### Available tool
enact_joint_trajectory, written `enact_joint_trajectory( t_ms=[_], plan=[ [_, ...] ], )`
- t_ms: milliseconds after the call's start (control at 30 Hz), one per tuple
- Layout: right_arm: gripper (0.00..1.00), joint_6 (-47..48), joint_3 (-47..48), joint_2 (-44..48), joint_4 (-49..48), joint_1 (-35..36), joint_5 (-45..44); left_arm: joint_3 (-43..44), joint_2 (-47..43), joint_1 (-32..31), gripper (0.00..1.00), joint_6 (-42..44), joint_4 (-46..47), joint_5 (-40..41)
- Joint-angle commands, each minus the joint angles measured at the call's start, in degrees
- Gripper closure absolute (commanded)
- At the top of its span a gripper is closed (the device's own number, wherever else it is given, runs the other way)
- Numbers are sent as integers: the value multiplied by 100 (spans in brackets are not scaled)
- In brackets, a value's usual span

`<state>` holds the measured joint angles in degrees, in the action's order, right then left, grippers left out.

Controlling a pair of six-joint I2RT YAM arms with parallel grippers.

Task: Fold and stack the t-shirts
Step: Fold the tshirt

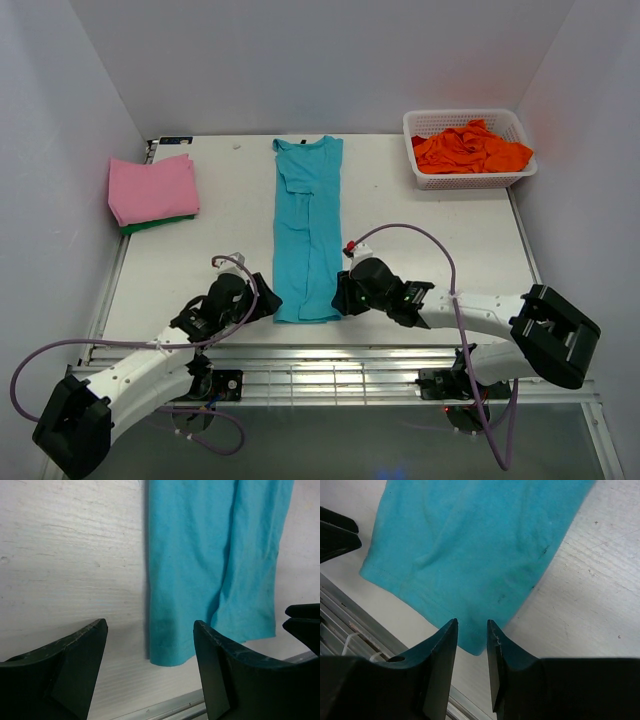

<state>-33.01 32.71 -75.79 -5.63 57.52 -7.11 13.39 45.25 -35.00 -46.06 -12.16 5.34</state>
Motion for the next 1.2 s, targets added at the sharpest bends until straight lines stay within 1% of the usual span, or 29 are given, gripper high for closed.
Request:
enact_joint_trajectory(
  t_ms=[0,167,367,400,467,633,767,833,867,900,933,967,1167],
  plan=[
    [64,-135,-142,-15,-422,49,79,-239,-26,-24,20,-122,512,-437],
    [64,-188,-169,90,-238,84,-53,-354,-17,-24,20,-131,636,-508],
    [62,-258,-54,179,255,234,-220,-302,220,-24,20,-105,575,-526],
    [61,-258,-54,170,281,260,-220,-284,273,-24,20,-113,540,-708],
    [60,-311,-37,152,360,330,-255,-232,413,-33,20,-122,461,-754],
    [58,-416,16,117,554,532,-527,-117,493,-77,20,-166,-48,-710],
    [54,-443,-1,29,537,559,-624,-64,414,-129,19,-192,-269,-710],
    [51,-425,-1,-15,484,550,-624,-21,405,-156,19,-245,-365,-701],
    [48,-425,-10,-24,449,559,-616,-3,405,-173,19,-271,-392,-710],
    [29,-399,-10,-6,370,550,-607,6,396,-182,19,-280,-444,-710],
    [29,-399,-10,11,361,550,-633,32,396,-200,19,-289,-471,-684],
    [22,-390,-19,38,343,559,-642,32,370,-226,19,-324,-489,-666],
    [21,-346,-89,582,264,603,-774,15,194,-253,19,-377,-559,-622]
  ],
)
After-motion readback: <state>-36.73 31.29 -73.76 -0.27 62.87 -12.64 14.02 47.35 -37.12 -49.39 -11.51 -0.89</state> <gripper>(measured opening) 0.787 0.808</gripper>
